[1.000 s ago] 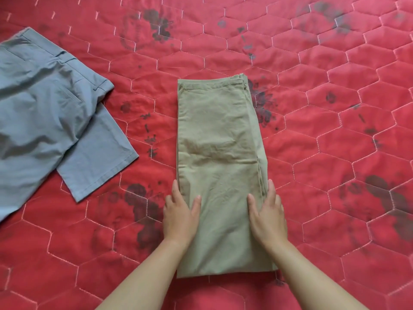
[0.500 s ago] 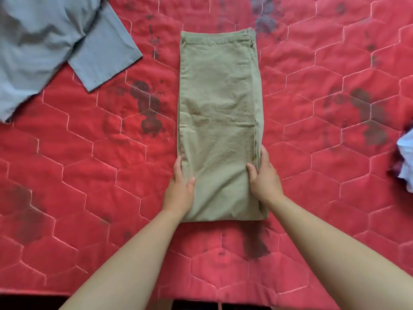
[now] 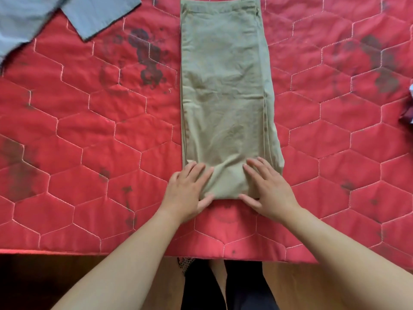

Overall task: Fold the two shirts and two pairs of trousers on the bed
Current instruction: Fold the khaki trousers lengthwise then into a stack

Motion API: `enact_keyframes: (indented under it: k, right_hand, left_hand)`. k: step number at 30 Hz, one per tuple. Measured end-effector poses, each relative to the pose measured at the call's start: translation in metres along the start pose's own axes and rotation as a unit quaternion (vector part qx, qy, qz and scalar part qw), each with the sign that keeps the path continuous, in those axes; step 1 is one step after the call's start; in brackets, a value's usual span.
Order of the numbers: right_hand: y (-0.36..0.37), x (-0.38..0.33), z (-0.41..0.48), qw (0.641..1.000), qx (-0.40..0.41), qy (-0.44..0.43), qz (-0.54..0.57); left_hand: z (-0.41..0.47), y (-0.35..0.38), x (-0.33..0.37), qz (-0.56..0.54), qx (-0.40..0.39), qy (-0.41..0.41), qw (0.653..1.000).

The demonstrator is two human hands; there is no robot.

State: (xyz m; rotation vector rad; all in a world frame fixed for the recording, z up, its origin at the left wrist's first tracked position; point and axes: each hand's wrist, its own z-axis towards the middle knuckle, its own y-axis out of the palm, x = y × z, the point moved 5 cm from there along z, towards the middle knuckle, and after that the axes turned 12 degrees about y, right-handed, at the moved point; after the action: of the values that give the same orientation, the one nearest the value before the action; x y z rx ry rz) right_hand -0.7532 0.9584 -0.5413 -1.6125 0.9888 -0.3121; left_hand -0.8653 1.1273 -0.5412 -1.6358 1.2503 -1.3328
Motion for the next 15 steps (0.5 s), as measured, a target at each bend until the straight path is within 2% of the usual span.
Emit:
enact_keyframes:
  k: [3,7,9,12,15]
  right_hand:
    - [0.005,0.003,-0.002,0.999,-0.01,0.011,0.031]
    - [0.01,0.007,-0.007,0.997,-0.065,0.025,0.043]
    - [-0.001,0.005,-0.002,0.998,-0.046,0.019,0.048]
    - [-0.03,-0.006,-0.003,0.997,0.032,-0.013,0.068]
    - [-0.055,-0.013,-0.018,0.998,-0.004,-0.009,0.059]
  left_hand:
    - [-0.007,0.011,-0.005,0.02,-0.052,0.01,0.998]
    - [-0.008,0.008,-0.006,0.026,-0.071,0.021,0.997]
    - [-0.007,-0.002,-0.005,0.009,-0.044,0.03,0.999]
    - [-0.012,-0.032,-0.001,-0.025,0.042,0.016,0.999]
    - [-0.026,-0.061,0.01,-0.062,0.038,-0.01,0.997]
